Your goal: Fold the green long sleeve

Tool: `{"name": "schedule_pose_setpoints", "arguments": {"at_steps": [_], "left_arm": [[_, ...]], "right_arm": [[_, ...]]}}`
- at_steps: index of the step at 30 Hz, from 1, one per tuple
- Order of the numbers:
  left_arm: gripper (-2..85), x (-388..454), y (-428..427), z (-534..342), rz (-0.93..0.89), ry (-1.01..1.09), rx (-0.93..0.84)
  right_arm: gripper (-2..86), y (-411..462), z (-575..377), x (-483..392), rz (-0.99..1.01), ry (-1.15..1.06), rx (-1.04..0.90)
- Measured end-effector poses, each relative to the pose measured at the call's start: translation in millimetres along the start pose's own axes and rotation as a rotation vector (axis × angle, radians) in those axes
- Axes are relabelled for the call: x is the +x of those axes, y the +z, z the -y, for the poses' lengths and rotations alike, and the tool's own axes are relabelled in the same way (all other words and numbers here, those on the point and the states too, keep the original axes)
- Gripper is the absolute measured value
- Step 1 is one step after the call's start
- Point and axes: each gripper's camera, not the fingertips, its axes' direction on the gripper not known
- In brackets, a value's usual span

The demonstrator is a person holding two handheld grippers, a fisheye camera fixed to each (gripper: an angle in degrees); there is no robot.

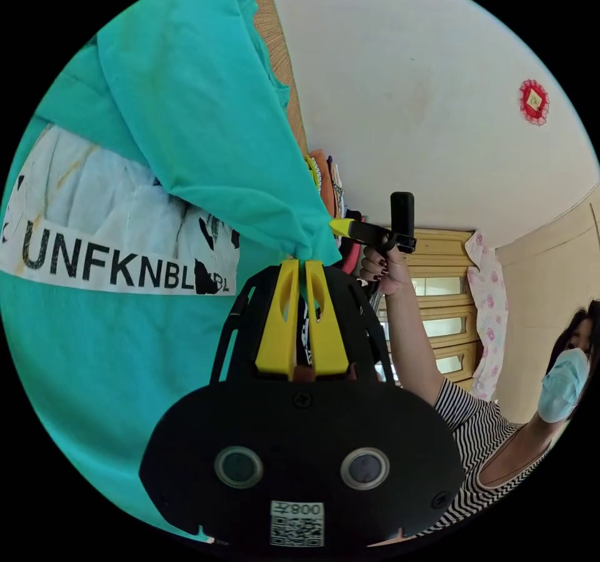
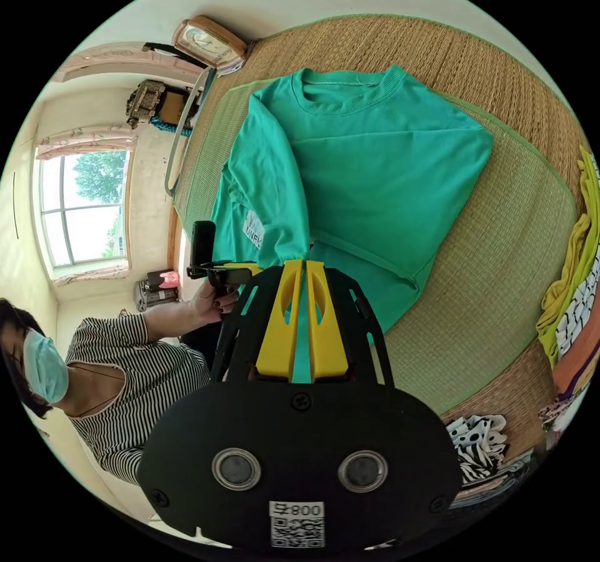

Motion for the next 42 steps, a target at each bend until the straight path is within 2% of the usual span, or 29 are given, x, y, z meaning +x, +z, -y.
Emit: {"name": "schedule_pose_setpoints", "arguments": {"at_steps": [10,16,21,24,27,29,34,38,42], "left_arm": [[2.5,-34.4,74.3,26.2,0.015,-0.104,0.003],[4.2,-41.9,82.5,37.0,-0.024,-0.080,0.004],[6.6,-40.2,69.8,31.7,-0.017,-0.066,-0.005],[7.2,-36.7,43.9,25.7,-0.036,-0.031,-0.009],[7.4,-30.0,-10.3,25.9,0.031,0.038,0.071],[7.6,-25.9,-65.7,35.9,0.196,0.090,0.192],[8.4,-37.5,-156.1,68.9,0.367,0.070,0.402],[8.2,-60.0,-187.4,99.1,0.378,0.001,0.397],[5.1,-72.5,-197.5,114.9,0.327,-0.003,0.372]], "right_arm": [[0.8,3.7,22.6,45.2,-0.076,0.037,-0.039],[0.2,4.3,25.6,62.5,-0.094,0.061,0.010],[0.2,-4.0,15.6,52.0,-0.113,0.030,0.138],[0.3,0.3,15.4,25.1,-0.156,-0.048,0.198],[0.7,12.2,29.1,-0.6,-0.132,-0.133,0.245],[1.3,21.6,44.4,-15.9,-0.115,-0.182,0.276],[5.0,51.0,113.8,-52.1,-0.051,-0.253,0.307],[5.7,68.8,181.0,-85.7,-0.068,-0.303,0.336],[5.8,87.1,238.8,-117.9,-0.188,-0.333,0.342]]}}
